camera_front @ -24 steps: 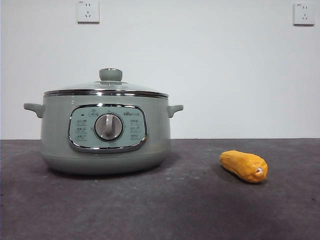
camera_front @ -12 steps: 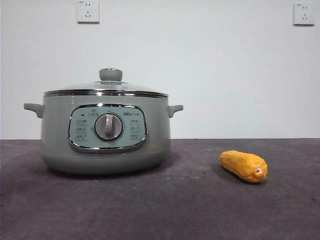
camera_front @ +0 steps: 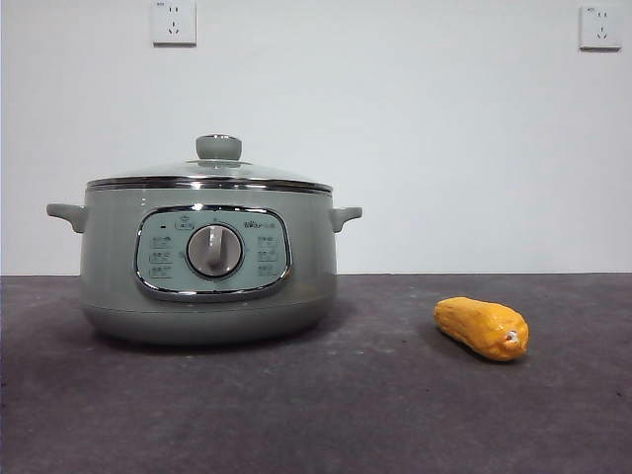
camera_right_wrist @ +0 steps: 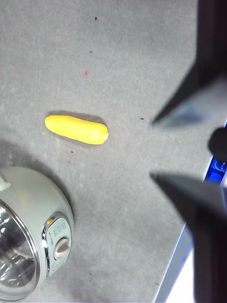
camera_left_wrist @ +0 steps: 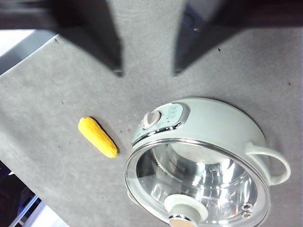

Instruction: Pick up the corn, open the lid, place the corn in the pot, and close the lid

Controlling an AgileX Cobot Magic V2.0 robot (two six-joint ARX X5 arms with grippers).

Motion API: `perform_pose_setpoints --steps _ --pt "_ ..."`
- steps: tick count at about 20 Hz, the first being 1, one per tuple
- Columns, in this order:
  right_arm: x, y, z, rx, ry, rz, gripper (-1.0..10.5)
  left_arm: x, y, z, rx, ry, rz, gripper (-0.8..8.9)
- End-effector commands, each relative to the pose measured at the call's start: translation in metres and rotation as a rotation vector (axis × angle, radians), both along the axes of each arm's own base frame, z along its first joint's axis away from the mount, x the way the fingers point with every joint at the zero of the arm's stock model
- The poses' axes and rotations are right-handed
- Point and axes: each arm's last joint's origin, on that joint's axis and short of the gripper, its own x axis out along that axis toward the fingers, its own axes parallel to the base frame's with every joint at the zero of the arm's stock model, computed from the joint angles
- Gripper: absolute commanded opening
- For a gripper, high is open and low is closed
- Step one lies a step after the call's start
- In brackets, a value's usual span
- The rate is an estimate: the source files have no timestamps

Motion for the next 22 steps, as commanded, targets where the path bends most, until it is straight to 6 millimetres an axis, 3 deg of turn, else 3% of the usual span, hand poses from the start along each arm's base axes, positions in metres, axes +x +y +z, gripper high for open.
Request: perform_pose_setpoints --steps 1,5,10,12,15,19,22 --pt "0.000 0.000 0.002 0.006 -0.008 -0.002 5.7 0.003 0.000 0.001 -0.010 -0.003 -0.006 5.98" --pt "0.001 0.000 0.002 0.008 -0.016 -0.003 5.7 0.016 -0.001 0.008 -0.025 -0.049 -0.028 5.98" --pt "0.022 0.002 0.001 0.062 -0.007 0.015 5.7 0.050 -0.003 0.026 -0.038 -0.043 -0.049 5.98" --pt "0.041 0.004 -0.001 0.071 0.007 0.024 5.6 0.061 -0.005 0.035 -0.066 -0.037 -0.100 5.98" --pt "0.087 0.015 -0.019 0.075 0.101 0.057 5.6 0.070 -0.006 0.052 -0.084 -0.055 -0.130 5.98" --pt "0.145 0.042 -0.063 -0.020 0.244 0.090 5.6 0.067 -0.007 0.071 -0.088 -0.103 -0.143 5.98" --pt "0.176 0.064 -0.101 -0.099 0.322 0.093 5.6 0.064 -0.007 0.076 -0.088 -0.117 -0.148 5.98"
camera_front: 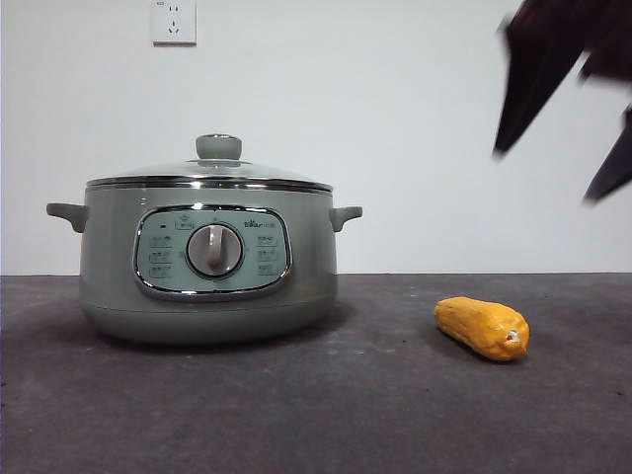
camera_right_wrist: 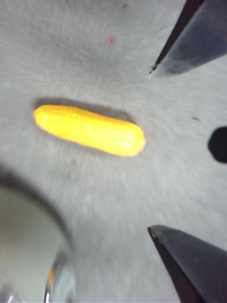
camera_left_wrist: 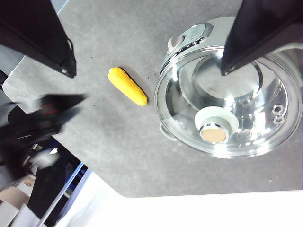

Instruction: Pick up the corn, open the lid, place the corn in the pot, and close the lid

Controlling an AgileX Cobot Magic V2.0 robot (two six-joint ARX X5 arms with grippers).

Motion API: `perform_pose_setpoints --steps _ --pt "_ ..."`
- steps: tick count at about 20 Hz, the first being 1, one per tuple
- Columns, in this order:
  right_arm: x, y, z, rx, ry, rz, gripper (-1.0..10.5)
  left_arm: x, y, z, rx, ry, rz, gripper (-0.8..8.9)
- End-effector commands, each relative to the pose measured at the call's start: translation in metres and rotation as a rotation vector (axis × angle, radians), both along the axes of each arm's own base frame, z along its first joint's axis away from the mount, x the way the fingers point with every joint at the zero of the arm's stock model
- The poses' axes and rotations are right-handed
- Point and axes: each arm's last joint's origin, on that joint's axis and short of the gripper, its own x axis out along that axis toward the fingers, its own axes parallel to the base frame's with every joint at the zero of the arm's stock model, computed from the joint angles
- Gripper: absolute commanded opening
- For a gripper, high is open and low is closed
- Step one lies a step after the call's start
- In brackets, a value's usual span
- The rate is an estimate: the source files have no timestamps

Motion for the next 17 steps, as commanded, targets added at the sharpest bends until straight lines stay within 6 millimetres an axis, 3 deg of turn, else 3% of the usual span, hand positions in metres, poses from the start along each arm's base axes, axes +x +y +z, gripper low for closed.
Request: perform_pose_setpoints --steps 1,7,11,14,17 --pt "0.020 0.017 -0.031 -0.072 0.066 -0.001 5.6 -0.002 -0.001 0.000 0.000 0.002 -0.015 5.98" --pt "0.043 0.052 -0.088 -0.211 0.124 0.025 5.5 -0.002 -0.002 -0.001 0.000 0.012 -0.018 5.98" --pt "0.045 0.066 -0.108 -0.234 0.168 0.053 3.2 -0.002 -0.002 -0.001 0.000 0.013 -0.018 5.98" --pt "0.044 0.069 -0.110 -0.238 0.173 0.064 0.1 -0.002 -0.002 -0.001 0.000 0.013 -0.018 5.98" --pt "0.042 0.069 -0.110 -0.247 0.186 0.075 -0.1 -0.001 -0.002 -0.001 0.001 0.015 -0.017 5.98"
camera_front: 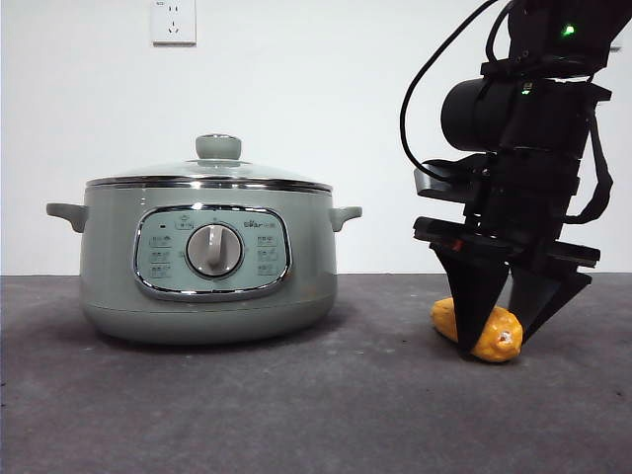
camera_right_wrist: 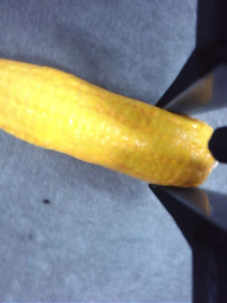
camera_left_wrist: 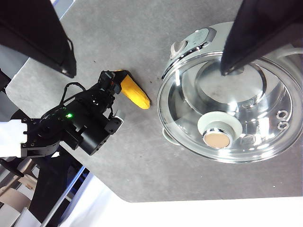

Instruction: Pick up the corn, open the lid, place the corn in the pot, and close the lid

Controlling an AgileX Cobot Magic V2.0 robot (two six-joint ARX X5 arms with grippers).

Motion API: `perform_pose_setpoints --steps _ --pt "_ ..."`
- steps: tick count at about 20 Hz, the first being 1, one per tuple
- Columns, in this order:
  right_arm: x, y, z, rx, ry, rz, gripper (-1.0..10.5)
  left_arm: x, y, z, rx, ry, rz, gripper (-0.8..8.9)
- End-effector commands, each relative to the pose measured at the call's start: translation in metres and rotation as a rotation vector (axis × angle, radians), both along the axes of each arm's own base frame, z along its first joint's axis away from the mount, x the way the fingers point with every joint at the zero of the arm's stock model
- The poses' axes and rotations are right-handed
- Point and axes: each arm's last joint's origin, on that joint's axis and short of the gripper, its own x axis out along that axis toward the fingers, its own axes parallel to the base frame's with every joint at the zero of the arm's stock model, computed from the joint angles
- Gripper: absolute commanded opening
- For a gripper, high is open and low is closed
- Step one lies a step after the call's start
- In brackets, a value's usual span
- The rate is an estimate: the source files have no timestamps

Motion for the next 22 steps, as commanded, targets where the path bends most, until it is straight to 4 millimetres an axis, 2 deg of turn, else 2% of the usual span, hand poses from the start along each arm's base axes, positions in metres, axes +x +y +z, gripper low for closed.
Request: perform_pose_setpoints --steps 1,4,7,11,14,18,22 --pt "-0.003 0.000 -0.001 -0.009 0.020 0.015 -0.1 0.001 -0.001 0.000 0.002 -0.003 -0.008 5.98" --pt "-0.008 -0.002 0.020 0.015 -0.037 0.019 -0.1 0.009 -0.001 0.000 0.001 -0.006 -0.008 5.98" --pt "-0.024 -0.009 0.065 0.074 -0.172 0.019 -0.1 0.025 -0.003 -0.002 0.000 -0.023 -0.017 5.97" --pt "-0.064 -0.026 0.132 0.182 -0.367 0.027 -0.1 0.060 -0.015 -0.005 0.004 -0.083 -0.049 5.97" --pt "-0.098 -0.041 0.176 0.250 -0.499 0.032 -0.1 0.094 -0.031 -0.016 0.060 -0.104 0.001 5.96" --pt "-0.133 -0.057 0.212 0.298 -0.612 0.034 -0.1 0.135 -0.058 -0.043 0.175 -0.112 0.030 5.96" --pt "-0.152 -0.065 0.232 0.315 -0.648 0.035 -0.1 0.164 -0.084 -0.075 0.291 -0.097 0.052 5.96"
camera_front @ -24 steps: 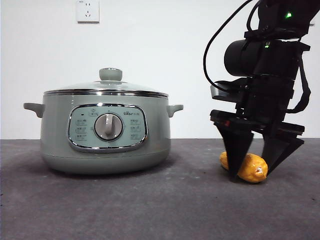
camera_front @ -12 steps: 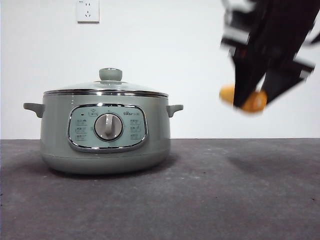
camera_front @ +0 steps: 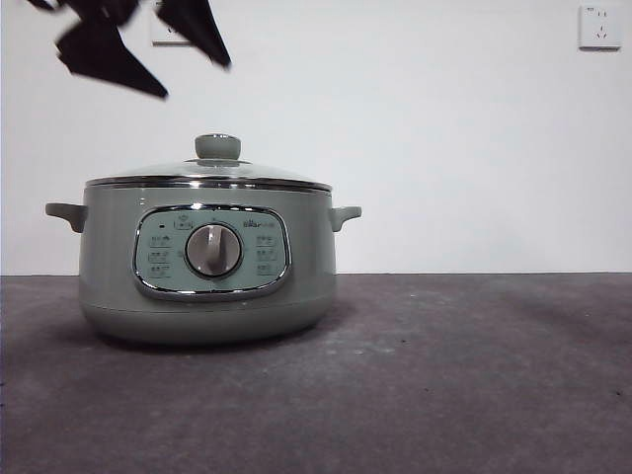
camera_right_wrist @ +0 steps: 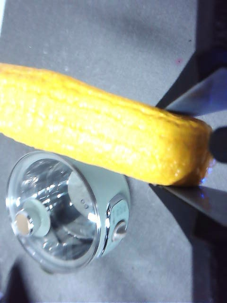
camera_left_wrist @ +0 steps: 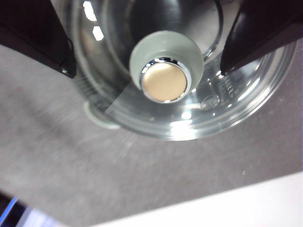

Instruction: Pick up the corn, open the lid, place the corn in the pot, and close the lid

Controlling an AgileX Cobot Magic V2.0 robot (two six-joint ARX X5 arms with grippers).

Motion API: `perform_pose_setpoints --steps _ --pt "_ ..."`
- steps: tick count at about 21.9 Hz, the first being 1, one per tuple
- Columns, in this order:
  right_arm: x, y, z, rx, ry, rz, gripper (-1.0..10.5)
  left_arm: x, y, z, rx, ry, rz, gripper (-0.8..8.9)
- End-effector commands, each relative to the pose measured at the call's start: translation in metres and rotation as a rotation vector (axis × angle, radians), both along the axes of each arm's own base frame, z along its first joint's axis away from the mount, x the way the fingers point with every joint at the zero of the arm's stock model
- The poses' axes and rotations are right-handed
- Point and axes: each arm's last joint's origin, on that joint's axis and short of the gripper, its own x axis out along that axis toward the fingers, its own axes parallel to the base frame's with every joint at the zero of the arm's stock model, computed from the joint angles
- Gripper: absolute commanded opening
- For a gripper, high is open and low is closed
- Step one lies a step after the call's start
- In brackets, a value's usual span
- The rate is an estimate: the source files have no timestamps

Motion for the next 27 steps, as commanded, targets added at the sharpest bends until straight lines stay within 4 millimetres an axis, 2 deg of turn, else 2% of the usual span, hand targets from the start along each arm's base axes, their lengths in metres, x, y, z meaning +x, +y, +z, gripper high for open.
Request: perform_pose_setpoints --steps 1,6,17,22,27 --pt "-0.005 -0.002 0.007 0.004 0.002 0.013 -0.1 0.011 -0.009 -0.010 0.058 -0.025 0.002 5.96" --pt "-0.009 -0.002 0.008 0.019 0.039 0.053 -0.1 0.028 -0.017 -0.027 0.081 -0.025 0.031 5.93" --pt "-0.011 -0.003 0.006 0.009 0.063 0.056 -0.1 0.040 -0.023 -0.049 0.086 0.046 0.042 5.82" --pt "-0.011 -0.003 0.006 0.008 0.064 0.056 -0.1 0.041 -0.023 -0.049 0.075 0.045 0.044 3.44" --pt "-0.011 -0.002 0.006 0.007 0.065 0.056 -0.1 0.040 -0.024 -0.049 0.060 0.050 0.035 2.07"
